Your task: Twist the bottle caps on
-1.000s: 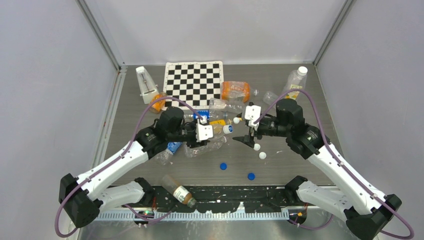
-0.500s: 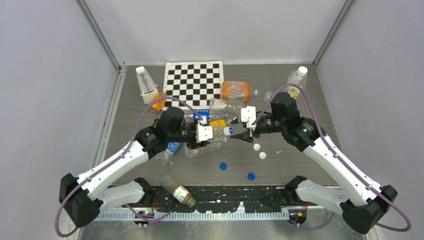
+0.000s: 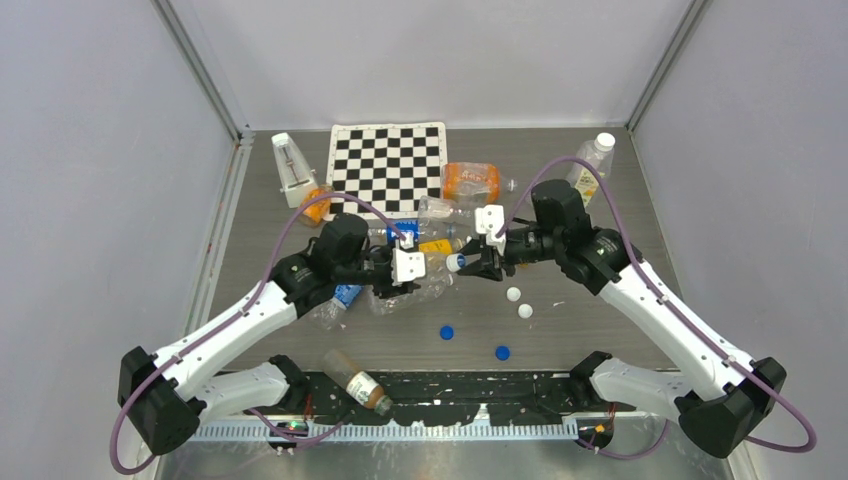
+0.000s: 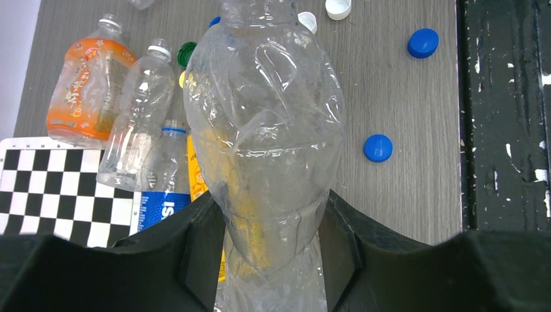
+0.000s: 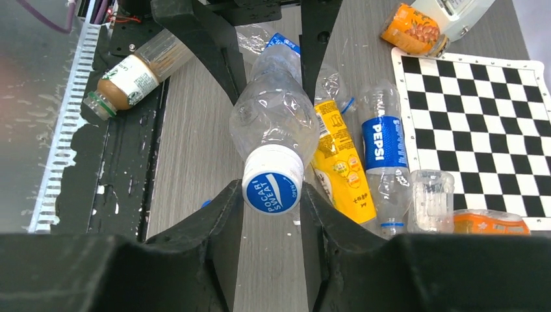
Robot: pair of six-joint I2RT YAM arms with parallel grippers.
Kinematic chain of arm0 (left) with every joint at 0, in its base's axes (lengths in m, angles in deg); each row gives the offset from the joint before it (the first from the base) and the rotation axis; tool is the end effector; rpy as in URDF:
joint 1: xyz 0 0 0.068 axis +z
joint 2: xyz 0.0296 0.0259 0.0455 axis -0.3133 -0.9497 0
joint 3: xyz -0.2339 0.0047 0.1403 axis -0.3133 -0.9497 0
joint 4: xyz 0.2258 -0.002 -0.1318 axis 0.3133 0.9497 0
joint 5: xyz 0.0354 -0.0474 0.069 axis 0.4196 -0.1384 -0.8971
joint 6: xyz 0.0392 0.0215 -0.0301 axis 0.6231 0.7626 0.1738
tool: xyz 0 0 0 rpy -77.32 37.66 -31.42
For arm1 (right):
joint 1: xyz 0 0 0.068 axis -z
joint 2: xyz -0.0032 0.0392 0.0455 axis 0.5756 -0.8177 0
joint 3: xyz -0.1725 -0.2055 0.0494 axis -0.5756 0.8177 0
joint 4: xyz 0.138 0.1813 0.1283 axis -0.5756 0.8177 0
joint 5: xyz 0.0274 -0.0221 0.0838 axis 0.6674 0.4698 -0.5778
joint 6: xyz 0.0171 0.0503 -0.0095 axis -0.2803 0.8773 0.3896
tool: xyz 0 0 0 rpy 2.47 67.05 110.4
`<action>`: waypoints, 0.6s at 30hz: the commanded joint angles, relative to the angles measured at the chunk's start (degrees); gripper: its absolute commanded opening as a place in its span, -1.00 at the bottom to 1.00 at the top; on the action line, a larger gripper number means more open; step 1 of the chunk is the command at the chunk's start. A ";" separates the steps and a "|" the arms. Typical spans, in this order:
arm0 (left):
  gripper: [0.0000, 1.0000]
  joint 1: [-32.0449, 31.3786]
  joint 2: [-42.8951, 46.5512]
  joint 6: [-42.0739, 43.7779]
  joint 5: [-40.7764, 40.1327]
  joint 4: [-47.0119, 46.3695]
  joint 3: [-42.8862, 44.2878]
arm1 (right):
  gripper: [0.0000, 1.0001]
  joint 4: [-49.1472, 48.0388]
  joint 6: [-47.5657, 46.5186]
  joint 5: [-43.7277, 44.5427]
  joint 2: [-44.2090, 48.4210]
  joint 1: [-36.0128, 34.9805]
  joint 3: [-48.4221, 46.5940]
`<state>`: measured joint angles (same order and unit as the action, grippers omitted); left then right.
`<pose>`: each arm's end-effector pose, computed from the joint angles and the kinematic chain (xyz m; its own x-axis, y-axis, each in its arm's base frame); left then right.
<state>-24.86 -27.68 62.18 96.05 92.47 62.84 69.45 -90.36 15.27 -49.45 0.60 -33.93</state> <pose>0.1551 -0.1691 0.3035 0.2066 0.4905 -0.8466 0.9552 0.0865 0.2832 0.1647 0.1447 0.3584 0.2335 -0.3584 -0.9039 -0.9688 -0.0065 -0.2477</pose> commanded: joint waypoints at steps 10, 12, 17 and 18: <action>-1.00 -0.29 2.35 0.94 -6.61 -3.00 0.94 | -0.99 -7.30 50.40 8.15 -5.29 -0.17 -5.48; -1.00 -0.58 2.68 1.28 -8.54 -3.76 0.58 | -0.99 -7.33 61.50 15.67 -5.36 -0.17 -5.71; -1.00 -1.10 3.01 0.79 -10.88 -5.96 -0.33 | -0.85 -5.18 77.86 23.89 -4.34 -0.17 -6.04; -1.00 -1.10 2.97 -0.04 -10.80 -6.35 -0.48 | -0.75 -6.15 77.63 24.31 -3.70 -0.17 -5.62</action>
<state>-24.86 -26.24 61.88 84.71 91.03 62.81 67.02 -28.49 30.33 -54.61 0.29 -37.50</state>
